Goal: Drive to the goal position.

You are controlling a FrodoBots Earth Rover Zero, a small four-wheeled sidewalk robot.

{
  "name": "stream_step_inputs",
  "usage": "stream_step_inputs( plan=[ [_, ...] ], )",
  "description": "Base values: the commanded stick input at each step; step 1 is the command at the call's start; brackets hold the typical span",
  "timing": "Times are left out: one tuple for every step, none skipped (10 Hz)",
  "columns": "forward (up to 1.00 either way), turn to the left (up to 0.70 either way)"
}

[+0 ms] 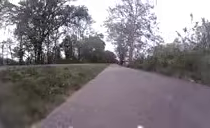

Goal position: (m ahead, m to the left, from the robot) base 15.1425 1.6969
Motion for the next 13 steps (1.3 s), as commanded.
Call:
stream_step_inputs(
  plan=[
    [1.00, 0.00],
    [1.00, 0.00],
    [1.00, 0.00],
    [1.00, 0.00],
    [1.00, 0.00],
    [1.00, 0.00],
    [1.00, 0.00],
    [1.00, 0.00],
    [1.00, 0.00],
    [1.00, 0.00],
    [1.00, 0.00],
    [1.00, 0.00],
    [1.00, 0.00]
  ],
)
